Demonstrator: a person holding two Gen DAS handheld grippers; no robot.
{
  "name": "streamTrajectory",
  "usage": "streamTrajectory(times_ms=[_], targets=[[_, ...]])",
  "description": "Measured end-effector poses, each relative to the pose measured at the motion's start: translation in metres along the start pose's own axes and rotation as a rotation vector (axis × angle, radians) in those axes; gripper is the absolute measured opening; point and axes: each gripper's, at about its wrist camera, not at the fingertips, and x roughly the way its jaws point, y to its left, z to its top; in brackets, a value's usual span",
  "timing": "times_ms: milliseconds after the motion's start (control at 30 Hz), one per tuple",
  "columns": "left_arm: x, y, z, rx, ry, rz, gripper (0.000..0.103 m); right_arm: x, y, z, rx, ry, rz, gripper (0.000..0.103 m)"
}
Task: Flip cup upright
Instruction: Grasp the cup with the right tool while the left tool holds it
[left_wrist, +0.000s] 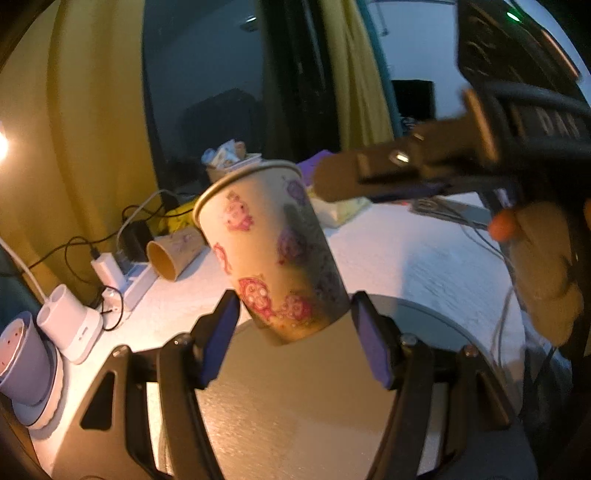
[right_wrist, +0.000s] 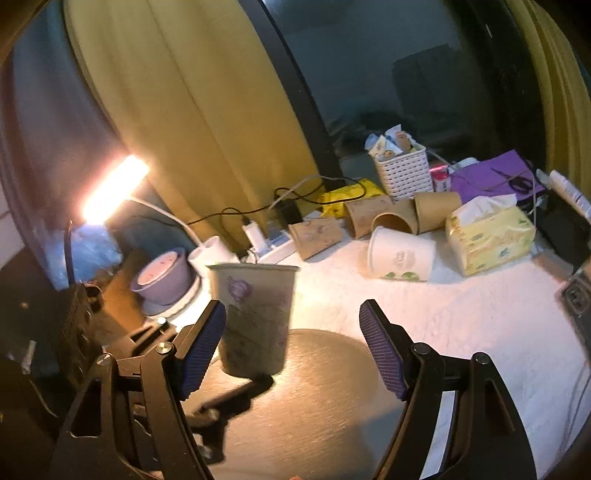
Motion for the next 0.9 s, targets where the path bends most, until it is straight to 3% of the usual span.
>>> streamTrajectory(times_ms=[167, 433, 833, 900], targets=[[-0.004, -0.009, -0.005, 0.044, -0.036, -0.029, 0.064, 0.007, 0.002, -0.002, 0.028, 0.022, 0.011, 0.078], [-0.01, -0.023, -0.017, 0.099, -0.103, -0.04, 0.064, 0.027, 0.004, -0.005, 0.05, 0.068, 0.1, 0.078], [-0.013, -0.029, -0.022, 0.124, -0.095, -0.02, 0.064, 0.032, 0.003, -0.008, 0.043, 0.099, 0.16, 0.078], [-0.014, -0.03, -0.022, 0.126, -0.094, -0.016, 0.064, 0.029, 0.001, -0.007, 0.047, 0.085, 0.154, 0.072]])
